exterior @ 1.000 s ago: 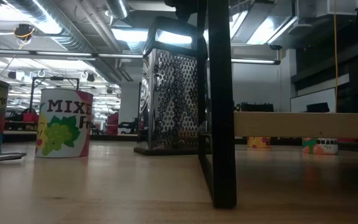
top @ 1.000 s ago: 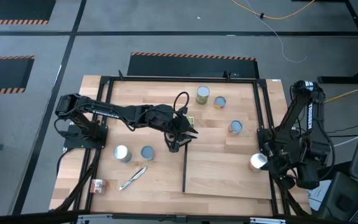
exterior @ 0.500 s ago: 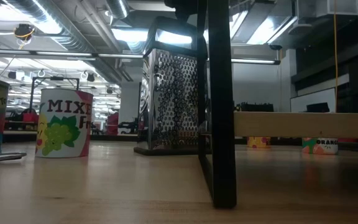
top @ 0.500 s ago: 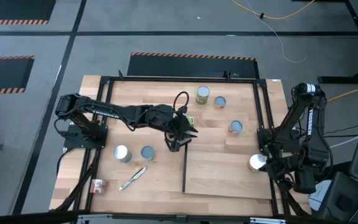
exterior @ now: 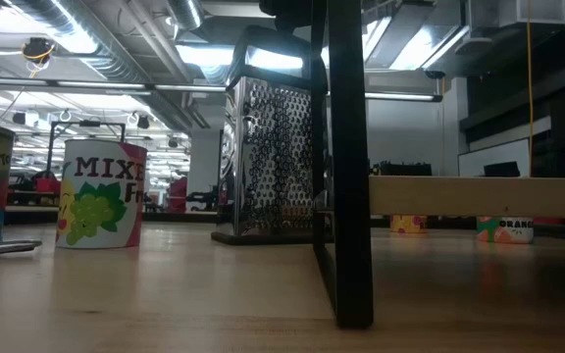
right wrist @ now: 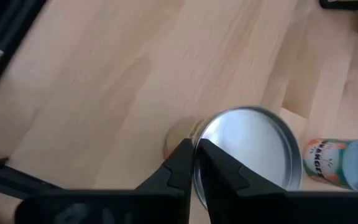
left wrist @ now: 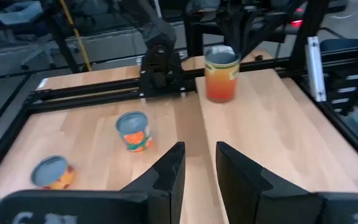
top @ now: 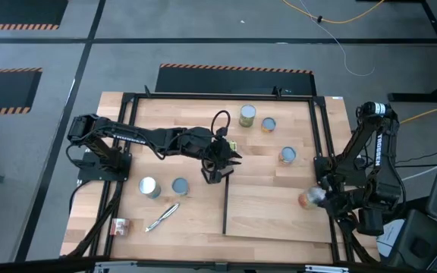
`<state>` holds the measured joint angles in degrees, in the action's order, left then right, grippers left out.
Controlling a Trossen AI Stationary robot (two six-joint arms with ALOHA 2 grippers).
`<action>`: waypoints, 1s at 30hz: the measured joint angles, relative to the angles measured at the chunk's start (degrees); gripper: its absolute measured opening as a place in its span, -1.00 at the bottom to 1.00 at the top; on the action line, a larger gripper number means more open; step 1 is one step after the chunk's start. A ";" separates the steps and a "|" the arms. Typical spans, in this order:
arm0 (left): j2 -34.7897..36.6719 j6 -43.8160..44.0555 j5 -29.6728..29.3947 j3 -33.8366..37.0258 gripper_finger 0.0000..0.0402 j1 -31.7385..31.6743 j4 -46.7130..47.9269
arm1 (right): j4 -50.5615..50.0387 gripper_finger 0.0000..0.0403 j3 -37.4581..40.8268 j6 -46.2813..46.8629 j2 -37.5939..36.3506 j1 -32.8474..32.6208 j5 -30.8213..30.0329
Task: Pick and place cans onto a shelf
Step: Put the large canned pineapple on the shelf
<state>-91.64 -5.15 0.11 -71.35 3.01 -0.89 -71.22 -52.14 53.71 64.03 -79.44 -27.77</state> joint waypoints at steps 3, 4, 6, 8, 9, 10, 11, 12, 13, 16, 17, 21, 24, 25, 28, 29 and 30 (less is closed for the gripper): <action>0.00 0.01 -0.12 0.00 -0.59 0.00 -0.01 | -1.11 -0.83 0.00 -0.01 0.00 0.02 0.46; 0.00 0.12 -0.12 0.00 -0.59 0.00 -0.01 | -1.35 -0.83 0.00 -0.01 0.00 0.02 0.48; 0.00 0.15 -0.12 -0.02 -0.59 0.02 -0.01 | -1.48 -0.82 0.00 -0.04 0.00 0.04 0.64; 0.00 0.15 -0.09 -0.02 -0.59 0.02 0.01 | -1.50 -0.82 0.00 -0.08 0.00 0.02 0.66; 0.00 0.15 -0.09 -0.01 -0.59 0.00 0.00 | -1.51 -0.82 0.00 -0.09 0.00 0.02 0.72; 0.00 0.16 -0.11 -0.01 -0.59 0.00 -0.01 | -1.52 -0.82 0.00 -0.04 0.00 0.03 0.88; 0.00 0.15 -0.11 -0.01 -0.59 0.01 0.00 | -1.55 -0.82 0.00 -0.05 0.00 0.02 0.89; 0.00 0.16 -0.09 -0.02 -0.59 0.00 -0.01 | -1.55 -0.82 0.00 -0.14 0.00 0.02 0.87; 0.00 0.17 -0.09 -0.02 -0.59 0.00 0.00 | -1.55 -0.82 0.00 -0.22 0.00 0.02 0.90; 0.00 0.20 -0.09 -0.02 -0.59 0.02 -0.01 | -1.55 -0.82 0.00 -0.94 0.00 0.02 0.91; 0.00 0.20 -0.09 -0.02 -0.59 0.00 -0.01 | -1.55 -0.82 0.00 -1.49 0.00 0.02 1.00; 0.00 0.22 -0.07 -0.02 -0.59 0.02 -0.01 | -1.62 -0.82 -0.21 -1.87 -0.02 0.02 2.62; 0.00 0.22 -0.07 -0.02 -0.59 0.02 -0.01 | -2.13 -0.82 -1.40 -2.18 -0.02 0.01 5.13; 0.00 0.22 -0.07 -0.01 -0.59 0.02 -0.01 | -2.22 -0.82 -2.03 -2.81 -0.02 0.00 5.59; 0.00 0.22 -0.06 -0.02 -0.59 0.02 -0.01 | -2.70 -0.82 -4.51 -3.92 -0.02 0.00 5.57; 0.00 0.22 -0.05 -0.02 -0.59 0.02 -0.01 | -3.18 -0.82 -5.38 -4.47 -0.02 0.00 5.57; 0.00 0.22 -0.05 -0.02 -0.59 0.02 -0.01 | -3.63 -0.82 -6.20 -4.72 -0.02 0.00 5.54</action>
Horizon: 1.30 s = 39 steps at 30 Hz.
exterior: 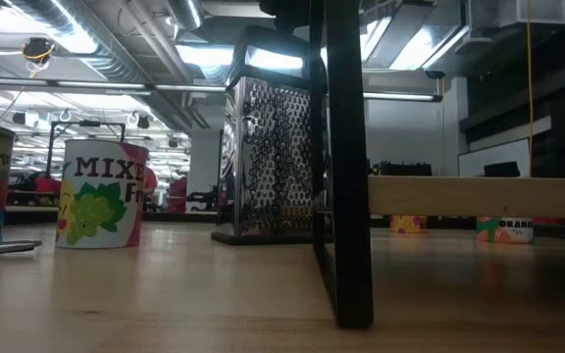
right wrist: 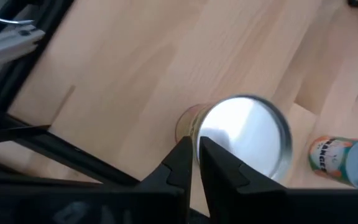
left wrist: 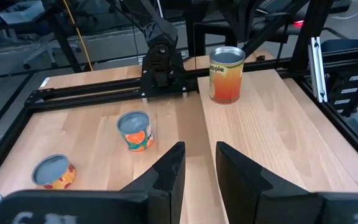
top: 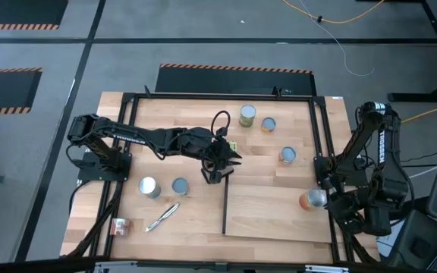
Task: Pick and place cans onto a shelf
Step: Put the large canned pineapple on the shelf, then put the canned mixed fruit on the shelf
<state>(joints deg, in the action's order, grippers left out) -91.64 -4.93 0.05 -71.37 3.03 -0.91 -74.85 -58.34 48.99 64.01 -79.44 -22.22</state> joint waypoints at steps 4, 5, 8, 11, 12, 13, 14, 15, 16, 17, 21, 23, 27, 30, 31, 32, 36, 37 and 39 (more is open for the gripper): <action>0.00 0.00 0.00 0.00 -0.59 0.00 0.00 | -2.47 -0.82 -3.09 -0.09 0.00 0.00 -0.87; 0.00 0.00 0.00 0.00 -0.59 0.00 -0.23 | -2.89 -0.82 -3.69 -0.21 0.00 0.01 -1.74; 0.00 0.09 0.00 0.00 -0.59 0.18 -3.23 | -3.45 -0.82 -4.97 -2.51 0.00 0.21 -6.65; 0.74 0.35 -0.79 0.00 -0.59 0.67 -5.68 | -2.89 -0.82 -5.68 -5.89 0.00 0.54 -13.70; 1.09 0.33 -1.27 -0.06 -0.59 0.93 -6.24 | -2.54 -0.82 -5.74 -6.80 -0.02 0.89 -15.97; 1.90 0.35 -1.98 -0.07 -0.59 1.28 -5.53 | -2.24 -0.82 -5.74 -7.56 -0.02 1.25 -18.04; 2.80 0.46 -2.72 -0.04 -0.59 1.70 -4.44 | -2.04 -0.82 -5.74 -8.20 -0.02 1.62 -20.01; 3.57 0.82 -3.34 -0.06 -0.59 2.19 -4.47 | -1.76 -0.82 -5.74 -8.73 -0.02 2.00 -21.74; 4.40 1.45 -3.99 -0.08 -0.59 2.70 -3.77 | -1.24 -0.82 -5.74 -9.13 -0.02 2.49 -23.13; 5.29 1.94 -4.58 -0.08 -0.59 3.28 -2.49 | -0.91 -0.82 -5.74 -9.31 -0.02 3.04 -24.51; 9.61 3.94 -7.08 -0.07 -0.59 6.49 2.89 | -0.73 -0.82 -5.74 -8.58 -0.02 5.65 -29.56; 11.79 5.44 -8.93 -0.07 -0.59 8.50 6.01 | -0.58 -0.82 -5.74 -7.52 -0.02 7.31 -31.65; 15.38 10.07 -12.55 -0.07 -0.59 13.11 14.73 | 1.00 -0.82 -5.74 -7.43 -0.02 11.37 -35.75; 17.43 15.16 -13.68 -0.10 -0.59 16.51 21.88 | 2.75 -0.80 -5.74 -7.09 -0.02 15.07 -37.30; 17.80 17.48 -14.18 -0.13 -0.59 17.54 24.57 | 3.34 -0.77 -5.71 -7.06 -0.02 16.33 -37.26; 18.03 19.98 -14.55 -0.09 -0.59 18.68 27.82 | 4.16 -0.74 -5.71 -7.08 -0.02 17.56 -37.28; 18.21 29.21 -15.46 -0.07 -0.59 22.71 38.11 | 7.17 -0.52 -5.71 -7.45 -0.02 22.42 -37.30; 18.04 31.66 -15.84 -0.07 -0.59 23.61 40.67 | 7.66 -0.46 -5.71 -7.47 -0.02 23.57 -37.28; 17.21 36.45 -16.53 -0.07 -0.59 24.89 44.76 | 8.61 -0.36 -5.71 -7.50 -0.02 25.94 -37.28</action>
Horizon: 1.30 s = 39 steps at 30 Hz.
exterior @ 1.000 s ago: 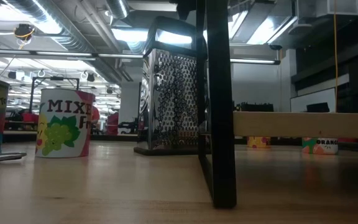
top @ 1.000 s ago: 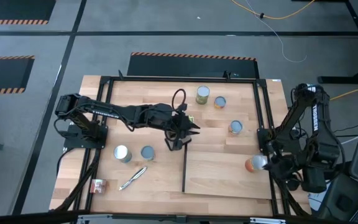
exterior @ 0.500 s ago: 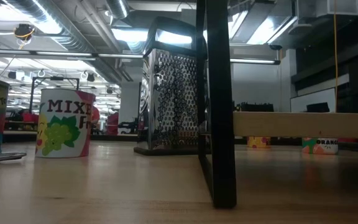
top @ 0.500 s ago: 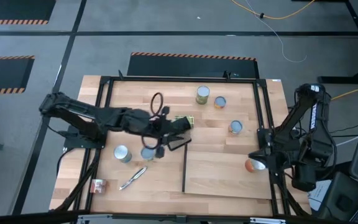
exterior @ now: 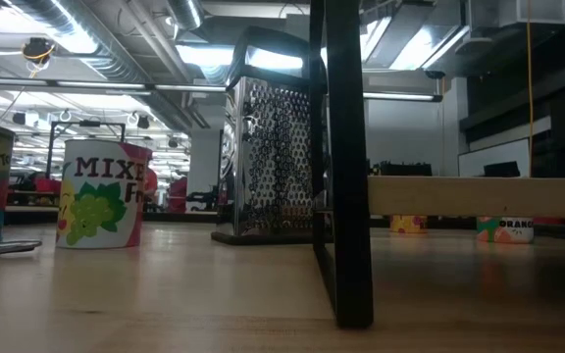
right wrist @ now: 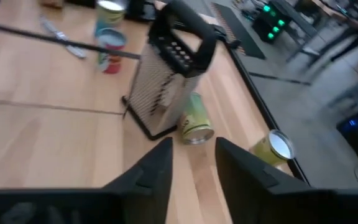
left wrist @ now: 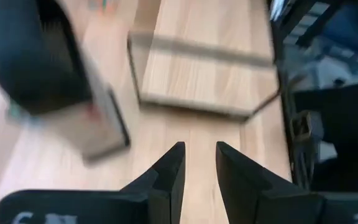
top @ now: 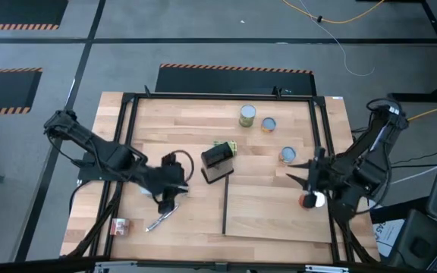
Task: Pick and place cans onto a shelf
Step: Put the canned mixed fruit on the shelf
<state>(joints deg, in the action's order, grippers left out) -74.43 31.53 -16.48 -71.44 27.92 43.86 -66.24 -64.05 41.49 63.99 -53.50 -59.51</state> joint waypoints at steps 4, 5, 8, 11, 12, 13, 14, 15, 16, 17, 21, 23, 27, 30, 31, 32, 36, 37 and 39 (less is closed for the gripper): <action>-2.53 6.15 -2.48 0.02 -0.59 1.83 5.83 | 1.92 -0.26 0.00 -1.87 0.00 4.85 0.00; -3.19 6.89 -2.63 0.02 -0.59 2.13 6.47 | 2.49 -0.26 0.00 -2.71 0.00 6.08 0.05; -5.84 7.84 -2.47 0.02 -0.59 2.72 7.10 | 3.53 -0.26 0.02 -5.67 0.00 9.66 2.44; -8.43 8.63 -2.44 0.02 -0.59 3.12 7.12 | 4.74 -0.25 0.02 -9.23 0.00 13.15 6.86; -9.44 8.64 -2.44 0.02 -0.59 3.26 7.10 | 5.56 -0.25 0.02 -10.69 0.00 14.31 8.18; -10.41 8.64 -2.42 0.04 -0.59 3.28 7.14 | 6.30 -0.25 0.03 -12.15 0.00 15.36 9.37; -11.38 8.64 -2.28 0.06 -0.59 3.31 7.23 | 7.30 -0.25 0.18 -13.88 0.00 16.39 10.40; -12.26 8.67 -2.04 0.07 -0.59 3.31 7.25 | 8.69 -0.25 0.48 -15.68 0.00 17.47 11.25; -13.06 8.85 -1.96 0.07 -0.59 3.31 7.42 | 10.09 -0.25 0.73 -17.79 0.01 18.40 12.24; -13.88 8.95 -1.95 0.07 -0.59 3.30 7.81 | 11.29 -0.25 0.97 -19.88 0.04 19.38 13.44; -17.14 8.99 -1.78 0.07 -0.59 3.28 8.42 | 17.68 -0.25 2.74 -28.51 0.04 23.22 19.64; -18.41 9.03 -1.12 0.09 -0.59 3.28 8.53 | 20.38 -0.25 3.41 -32.21 0.04 24.89 22.38; -20.54 11.36 -0.21 0.09 -0.59 3.28 10.81 | 24.29 -0.25 4.05 -37.62 0.04 27.87 26.87; -21.46 14.32 -0.20 0.09 -0.59 3.28 12.59 | 26.15 -0.25 4.11 -40.36 0.04 29.50 29.06; -21.56 14.78 -0.34 0.09 -0.59 3.28 12.74 | 26.34 -0.25 4.11 -40.94 0.04 30.05 29.84; -21.61 14.87 -0.48 0.09 -0.59 3.28 12.70 | 26.58 -0.25 4.11 -41.64 0.04 30.54 30.36; -21.62 14.89 -2.07 0.09 -0.59 3.28 12.61 | 26.92 -0.25 4.11 -41.79 0.04 31.90 31.23; -21.62 14.89 -2.73 0.09 -0.59 3.26 12.65 | 26.89 -0.25 4.11 -41.76 0.04 32.16 31.25; -21.62 14.90 -3.86 0.09 -0.59 3.23 12.68 | 26.92 -0.25 4.11 -41.76 0.04 32.41 31.29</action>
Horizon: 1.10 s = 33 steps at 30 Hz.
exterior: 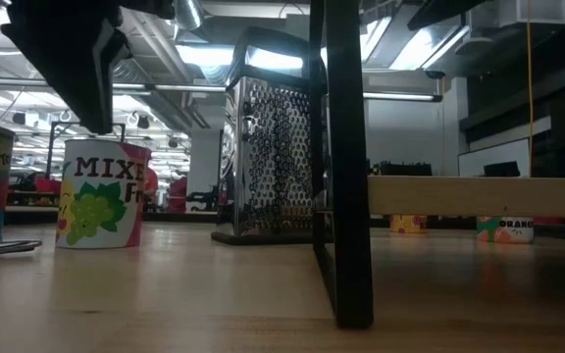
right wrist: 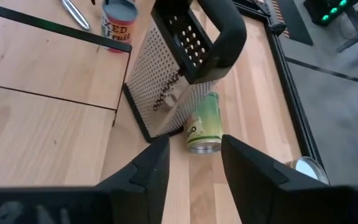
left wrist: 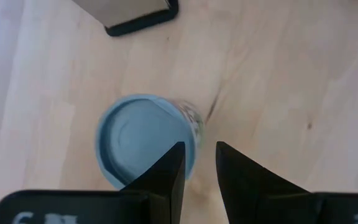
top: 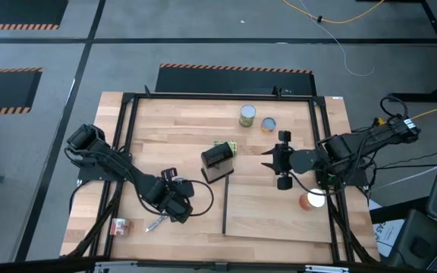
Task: Pick and place cans onto a shelf
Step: Put the canned mixed fruit on the shelf
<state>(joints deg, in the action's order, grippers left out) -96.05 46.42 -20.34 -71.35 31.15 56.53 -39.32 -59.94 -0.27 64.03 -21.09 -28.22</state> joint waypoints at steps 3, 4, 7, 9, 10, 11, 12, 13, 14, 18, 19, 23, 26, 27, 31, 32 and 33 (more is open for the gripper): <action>0.00 0.11 -0.32 0.00 -0.59 -0.16 0.00 | -0.01 -0.25 0.00 -0.07 0.00 0.01 0.13; 0.00 0.23 -0.28 0.00 -0.59 -0.16 0.00 | 0.01 -0.25 0.00 -0.07 0.00 0.01 0.71; 0.00 1.10 -0.26 0.00 -0.59 -0.16 0.00 | 0.03 -0.25 0.00 -0.11 0.00 -0.01 1.82; 0.00 1.24 -0.22 0.00 -0.59 -0.16 0.00 | 0.05 -0.25 0.00 -0.05 0.00 -0.01 2.58; 0.00 1.24 -0.17 0.00 -0.59 -0.16 0.00 | 0.05 -0.25 0.00 0.00 0.00 -0.01 2.62; 0.00 1.26 -0.17 0.00 -0.59 -0.16 0.00 | 0.05 -0.25 0.00 0.02 0.00 -0.01 2.63; 0.00 1.26 -0.17 0.00 -0.59 -0.16 0.00 | 0.05 -0.25 0.00 0.00 0.00 -0.01 2.63; 0.00 1.26 -0.17 0.00 -0.59 -0.16 -0.01 | 0.05 -0.25 0.00 0.02 0.00 -0.01 2.67; 0.00 1.26 -0.17 0.00 -0.59 -0.16 -0.02 | 0.05 -0.25 0.00 0.02 0.00 -0.01 2.85; 0.00 1.26 -0.17 0.00 -0.59 -0.16 -0.01 | 0.05 -0.25 0.00 0.08 0.00 -0.01 2.92; -0.10 1.26 -0.17 0.00 -0.59 -0.16 -0.02 | 0.05 -0.25 0.00 0.09 0.00 -0.01 2.93; -1.67 1.21 -0.26 0.02 -0.59 -0.16 -0.02 | 0.06 -0.25 0.00 0.14 0.00 -0.01 2.94; -3.23 1.18 -0.41 0.02 -0.59 -0.16 -0.03 | 0.08 -0.25 0.00 0.16 0.00 -0.01 2.94; -3.66 1.15 -0.63 -0.01 -0.59 -0.14 -0.01 | 0.08 -0.25 0.00 0.17 0.00 -0.01 2.94; -4.17 1.04 -0.76 -0.09 -0.59 -0.12 0.03 | 0.13 -0.25 0.00 0.20 0.00 -0.01 2.96; -4.30 1.04 -0.79 -0.13 -0.59 -0.14 0.05 | 0.14 -0.25 0.00 0.20 0.00 -0.01 2.96; -4.33 1.02 -0.90 -0.13 -0.59 -0.12 0.09 | 0.14 -0.25 0.00 0.20 0.00 -0.01 2.96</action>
<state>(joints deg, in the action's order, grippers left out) -100.38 47.44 -21.23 -71.48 31.03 56.62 -39.18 -59.94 -0.08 64.03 -21.10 -25.26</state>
